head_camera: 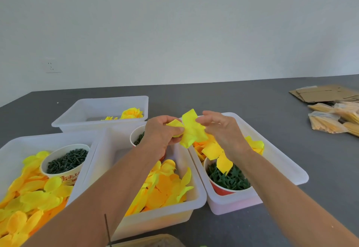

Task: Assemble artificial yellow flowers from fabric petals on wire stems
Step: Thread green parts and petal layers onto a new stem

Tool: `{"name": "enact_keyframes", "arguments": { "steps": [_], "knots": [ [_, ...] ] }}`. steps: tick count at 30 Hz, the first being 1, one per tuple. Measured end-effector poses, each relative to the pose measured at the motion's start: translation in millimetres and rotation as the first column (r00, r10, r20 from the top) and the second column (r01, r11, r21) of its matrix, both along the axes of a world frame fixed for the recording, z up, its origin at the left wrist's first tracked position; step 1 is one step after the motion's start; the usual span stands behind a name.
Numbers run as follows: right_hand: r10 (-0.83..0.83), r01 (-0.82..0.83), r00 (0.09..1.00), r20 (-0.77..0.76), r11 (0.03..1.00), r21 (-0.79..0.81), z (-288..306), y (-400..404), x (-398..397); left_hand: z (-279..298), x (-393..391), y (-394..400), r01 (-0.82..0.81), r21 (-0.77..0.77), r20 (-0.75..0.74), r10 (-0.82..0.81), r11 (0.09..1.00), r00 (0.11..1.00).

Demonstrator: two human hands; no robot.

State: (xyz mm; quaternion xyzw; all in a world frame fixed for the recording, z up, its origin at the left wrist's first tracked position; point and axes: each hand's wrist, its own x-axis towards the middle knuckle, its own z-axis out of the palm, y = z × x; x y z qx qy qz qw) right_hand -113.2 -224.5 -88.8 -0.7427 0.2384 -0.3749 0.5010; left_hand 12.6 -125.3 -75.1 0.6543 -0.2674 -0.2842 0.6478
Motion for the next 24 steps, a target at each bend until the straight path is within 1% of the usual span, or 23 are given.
{"name": "enact_keyframes", "arguments": {
  "steps": [1, 2, 4, 5, 7, 10, 12, 14, 15, 16, 18, 20, 22, 24],
  "knots": [
    [0.044, -0.054, 0.997, 0.06, 0.984, 0.168, 2.2, -0.5, -1.0, 0.4, -0.2, -0.2, -0.003, 0.0, 0.043, 0.003, 1.0, 0.999],
    [0.078, -0.096, 0.993, 0.083, 0.965, 0.243, 4.1, -0.8, -1.9, 1.1, -1.3, -0.4, 0.001, -0.005, 0.075, -0.001, 1.0, 0.997],
    [0.099, -0.114, 0.992, 0.072, 0.964, 0.239, 4.8, -0.5, -1.9, 3.4, -5.1, -1.9, 0.026, -0.017, 0.11, -0.024, 1.0, 0.994],
    [0.076, -0.091, 0.994, 0.075, 0.969, 0.23, 4.2, -1.9, -1.1, 4.5, -7.2, -3.4, 0.034, -0.028, 0.109, -0.031, 0.999, 0.994],
    [-0.03, 0.007, 0.996, 0.086, 0.967, 0.256, 5.5, -7.8, 1.3, 6.3, -10.8, -5.5, 0.027, -0.056, 0.078, -0.022, 0.998, 0.997],
    [-0.216, 0.182, 0.974, 0.064, 0.922, 0.343, 6.1, -24.2, 1.3, 5.6, -12.3, -6.2, -0.001, -0.045, 0.065, 0.004, 0.999, 0.998],
    [-0.243, 0.221, 0.97, 0.014, 0.905, 0.364, 2.7, -32.6, -0.2, 4.0, -13.0, -4.8, -0.001, -0.028, 0.063, 0.003, 1.0, 0.998],
    [-0.216, 0.228, 0.974, -0.07, 0.927, 0.297, -3.0, -37.0, -2.1, 3.2, -13.8, -3.3, -0.002, -0.017, 0.053, 0.003, 1.0, 0.999],
    [-0.204, 0.228, 0.971, -0.123, 0.945, 0.233, -5.0, -38.5, -3.0, 2.8, -14.1, -2.7, -0.003, -0.012, 0.051, 0.004, 1.0, 0.999],
    [-0.201, 0.227, 0.963, -0.18, 0.963, 0.142, -6.3, -39.8, -4.2, 2.5, -14.5, -2.4, -0.004, -0.005, 0.05, 0.004, 1.0, 0.999],
    [-0.209, 0.19, 0.934, -0.29, 0.977, -0.093, -6.1, -40.5, -6.2, 2.5, -15.2, -1.8, -0.003, 0.011, 0.052, 0.003, 1.0, 0.999],
    [-0.236, 0.132, 0.903, -0.359, 0.948, -0.289, -4.6, -40.1, -7.0, 2.7, -15.8, -0.7, 0.002, 0.021, 0.054, -0.003, 1.0, 0.999],
    [-0.272, 0.111, 0.879, -0.392, 0.916, -0.385, -3.7, -41.6, -9.4, 2.8, -16.1, -0.2, 0.006, 0.025, 0.059, -0.008, 1.0, 0.998],
    [-0.305, 0.087, 0.836, -0.456, 0.895, -0.438, -2.1, -44.3, -14.6, 2.4, -15.9, 0.2, 0.009, 0.029, 0.064, -0.011, 1.0, 0.998]
  ]
}}
